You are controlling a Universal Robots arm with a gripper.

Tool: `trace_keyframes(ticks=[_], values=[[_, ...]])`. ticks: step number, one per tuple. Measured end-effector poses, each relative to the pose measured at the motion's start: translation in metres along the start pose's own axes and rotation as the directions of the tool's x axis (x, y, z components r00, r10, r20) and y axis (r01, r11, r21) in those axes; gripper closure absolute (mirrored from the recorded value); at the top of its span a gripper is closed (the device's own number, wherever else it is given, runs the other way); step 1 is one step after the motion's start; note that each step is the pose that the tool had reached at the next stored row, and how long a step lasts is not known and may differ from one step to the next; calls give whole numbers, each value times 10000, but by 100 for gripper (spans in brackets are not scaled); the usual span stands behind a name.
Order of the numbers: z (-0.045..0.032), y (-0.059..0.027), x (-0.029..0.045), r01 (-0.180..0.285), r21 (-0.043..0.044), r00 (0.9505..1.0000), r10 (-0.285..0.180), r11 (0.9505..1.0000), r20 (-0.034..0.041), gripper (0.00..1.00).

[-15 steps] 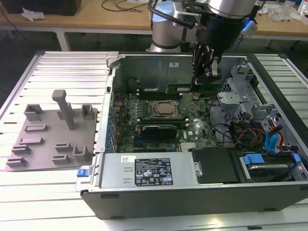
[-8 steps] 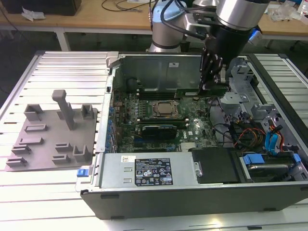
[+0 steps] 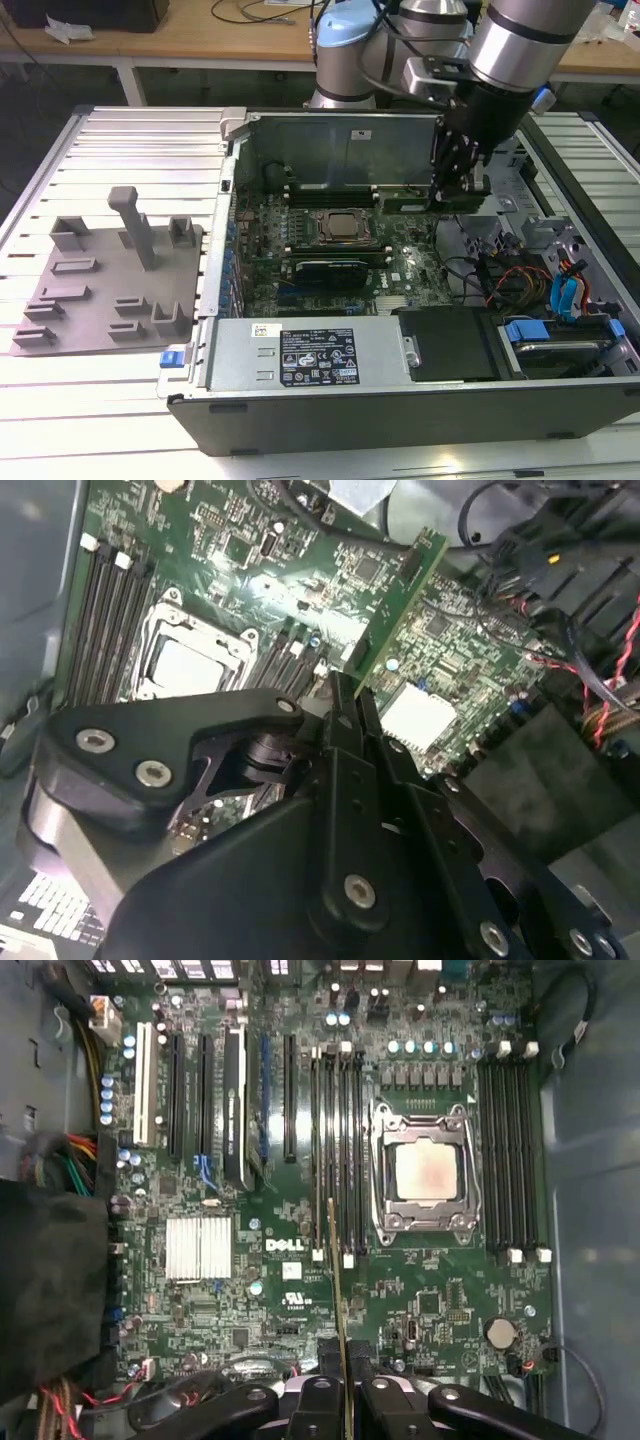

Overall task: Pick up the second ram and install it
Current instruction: 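Pick up the second ram and move it above second insertion slot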

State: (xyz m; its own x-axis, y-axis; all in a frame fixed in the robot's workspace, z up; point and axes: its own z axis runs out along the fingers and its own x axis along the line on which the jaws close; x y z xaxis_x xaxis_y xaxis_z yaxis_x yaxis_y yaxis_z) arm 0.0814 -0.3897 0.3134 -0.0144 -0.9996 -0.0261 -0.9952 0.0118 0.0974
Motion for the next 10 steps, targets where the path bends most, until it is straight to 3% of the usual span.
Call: trace_keyframes(ticks=[2, 5, 7, 8, 10], values=[[17, 102, 2, 1, 1, 10000, -1, 10000, 2, 89], [97, 447, 8, 2, 14, 10000, -2, 10000, 4, 89], [144, 502, 10, 1, 16, 10000, -1, 10000, 1, 89], [210, 510, 12, 1, 15, 10000, -1, 10000, 2, 89], [219, 534, 13, 1, 14, 10000, -1, 10000, -1, 89]])
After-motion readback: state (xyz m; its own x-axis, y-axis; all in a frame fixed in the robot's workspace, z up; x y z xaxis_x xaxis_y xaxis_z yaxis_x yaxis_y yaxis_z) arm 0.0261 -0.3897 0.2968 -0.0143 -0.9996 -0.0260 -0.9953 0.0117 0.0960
